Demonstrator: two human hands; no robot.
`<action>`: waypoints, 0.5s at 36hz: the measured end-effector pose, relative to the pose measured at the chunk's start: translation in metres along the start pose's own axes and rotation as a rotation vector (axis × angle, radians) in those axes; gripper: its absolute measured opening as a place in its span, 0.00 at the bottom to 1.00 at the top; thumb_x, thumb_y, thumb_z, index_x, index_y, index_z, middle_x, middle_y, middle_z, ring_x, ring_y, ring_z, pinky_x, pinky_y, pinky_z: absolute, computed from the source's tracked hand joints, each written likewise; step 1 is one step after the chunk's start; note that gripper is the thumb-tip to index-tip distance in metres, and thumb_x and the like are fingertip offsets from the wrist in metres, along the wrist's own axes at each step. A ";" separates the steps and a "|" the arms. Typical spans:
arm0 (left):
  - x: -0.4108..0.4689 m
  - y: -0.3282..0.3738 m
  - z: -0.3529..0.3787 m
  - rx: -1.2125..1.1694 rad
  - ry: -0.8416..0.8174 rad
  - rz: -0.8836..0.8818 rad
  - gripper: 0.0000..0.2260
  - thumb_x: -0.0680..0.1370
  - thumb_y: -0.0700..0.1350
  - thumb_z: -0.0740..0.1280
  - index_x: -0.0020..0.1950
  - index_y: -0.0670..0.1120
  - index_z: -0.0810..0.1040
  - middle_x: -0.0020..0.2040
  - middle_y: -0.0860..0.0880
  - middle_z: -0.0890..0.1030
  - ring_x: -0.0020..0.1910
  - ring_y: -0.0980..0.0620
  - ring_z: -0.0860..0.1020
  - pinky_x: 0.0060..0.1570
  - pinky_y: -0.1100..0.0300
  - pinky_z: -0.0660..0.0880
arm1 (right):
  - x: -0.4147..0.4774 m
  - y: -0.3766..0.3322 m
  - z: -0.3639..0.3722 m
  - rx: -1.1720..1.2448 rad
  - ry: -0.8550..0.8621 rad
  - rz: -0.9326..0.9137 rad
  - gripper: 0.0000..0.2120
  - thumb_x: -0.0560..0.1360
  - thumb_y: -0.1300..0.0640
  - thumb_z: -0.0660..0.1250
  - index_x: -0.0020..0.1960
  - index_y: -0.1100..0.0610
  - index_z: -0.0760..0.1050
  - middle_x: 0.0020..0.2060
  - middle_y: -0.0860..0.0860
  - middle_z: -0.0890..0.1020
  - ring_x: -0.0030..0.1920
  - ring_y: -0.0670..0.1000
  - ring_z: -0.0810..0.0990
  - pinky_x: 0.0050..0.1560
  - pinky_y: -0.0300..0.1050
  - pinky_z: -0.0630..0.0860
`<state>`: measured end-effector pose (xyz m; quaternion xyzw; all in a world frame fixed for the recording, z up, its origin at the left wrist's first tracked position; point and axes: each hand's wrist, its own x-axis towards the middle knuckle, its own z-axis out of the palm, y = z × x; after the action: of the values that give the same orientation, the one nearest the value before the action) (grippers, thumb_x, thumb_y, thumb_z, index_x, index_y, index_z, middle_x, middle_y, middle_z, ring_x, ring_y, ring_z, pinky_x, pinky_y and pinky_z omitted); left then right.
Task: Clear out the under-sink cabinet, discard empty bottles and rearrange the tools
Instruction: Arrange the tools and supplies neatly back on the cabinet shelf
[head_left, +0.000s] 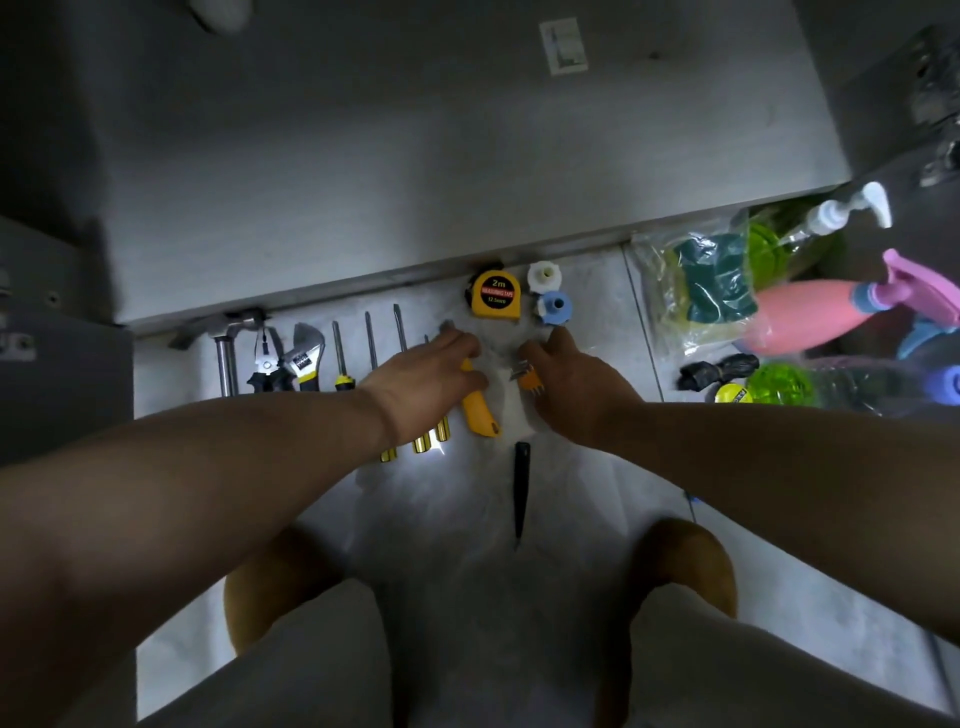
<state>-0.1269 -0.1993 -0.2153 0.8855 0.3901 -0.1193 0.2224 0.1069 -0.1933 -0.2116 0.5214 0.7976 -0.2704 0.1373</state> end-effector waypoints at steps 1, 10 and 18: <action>0.001 0.000 -0.001 -0.004 0.002 -0.007 0.21 0.82 0.42 0.66 0.75 0.50 0.71 0.75 0.43 0.64 0.80 0.40 0.56 0.68 0.48 0.72 | 0.000 0.000 0.001 -0.010 0.003 0.001 0.23 0.77 0.58 0.67 0.68 0.55 0.63 0.64 0.60 0.66 0.44 0.61 0.79 0.43 0.57 0.81; -0.001 0.004 0.000 -0.047 0.035 0.007 0.19 0.82 0.39 0.65 0.73 0.48 0.73 0.77 0.42 0.63 0.78 0.45 0.60 0.68 0.51 0.71 | -0.007 0.014 0.000 0.005 -0.010 0.078 0.27 0.76 0.56 0.68 0.70 0.54 0.61 0.61 0.60 0.68 0.43 0.59 0.78 0.39 0.50 0.76; 0.016 0.010 -0.015 -0.137 0.160 -0.097 0.25 0.75 0.36 0.68 0.72 0.47 0.75 0.75 0.40 0.68 0.73 0.38 0.67 0.67 0.47 0.68 | -0.012 0.030 -0.003 0.101 -0.027 0.149 0.26 0.74 0.57 0.70 0.67 0.54 0.63 0.58 0.57 0.69 0.46 0.62 0.80 0.42 0.52 0.76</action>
<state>-0.1081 -0.1870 -0.2052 0.8550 0.4561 -0.0319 0.2448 0.1392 -0.1920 -0.2118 0.5820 0.7400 -0.3061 0.1413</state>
